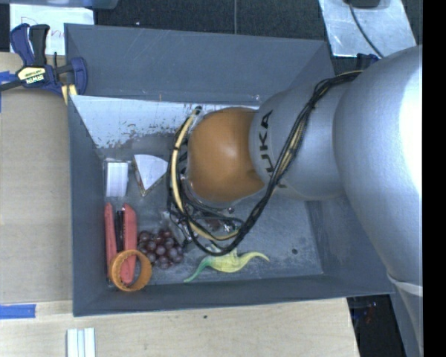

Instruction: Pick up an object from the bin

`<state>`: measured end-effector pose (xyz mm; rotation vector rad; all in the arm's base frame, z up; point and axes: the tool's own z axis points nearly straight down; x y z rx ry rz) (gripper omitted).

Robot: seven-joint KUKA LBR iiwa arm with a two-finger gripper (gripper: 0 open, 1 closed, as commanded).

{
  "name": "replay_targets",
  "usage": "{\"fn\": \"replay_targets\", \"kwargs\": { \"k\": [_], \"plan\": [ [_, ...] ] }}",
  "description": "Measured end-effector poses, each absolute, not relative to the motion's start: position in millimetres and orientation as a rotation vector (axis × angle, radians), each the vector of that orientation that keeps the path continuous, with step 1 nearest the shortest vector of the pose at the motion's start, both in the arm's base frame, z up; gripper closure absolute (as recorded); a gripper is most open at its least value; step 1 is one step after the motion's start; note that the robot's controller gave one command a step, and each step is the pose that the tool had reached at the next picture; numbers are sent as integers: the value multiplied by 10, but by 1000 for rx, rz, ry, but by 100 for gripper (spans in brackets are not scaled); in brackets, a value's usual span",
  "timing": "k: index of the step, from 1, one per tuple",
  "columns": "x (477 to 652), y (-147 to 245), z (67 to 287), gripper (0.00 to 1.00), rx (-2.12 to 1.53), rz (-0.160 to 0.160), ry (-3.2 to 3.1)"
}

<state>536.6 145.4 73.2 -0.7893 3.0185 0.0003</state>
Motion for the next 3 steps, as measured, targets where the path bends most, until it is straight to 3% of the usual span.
{"fn": "replay_targets", "kwargs": {
  "k": [1,3],
  "plan": [
    [5366,1453,732,100,-789,1,3019],
    [5358,1452,1086,100,-787,2,3019]
  ]
}}
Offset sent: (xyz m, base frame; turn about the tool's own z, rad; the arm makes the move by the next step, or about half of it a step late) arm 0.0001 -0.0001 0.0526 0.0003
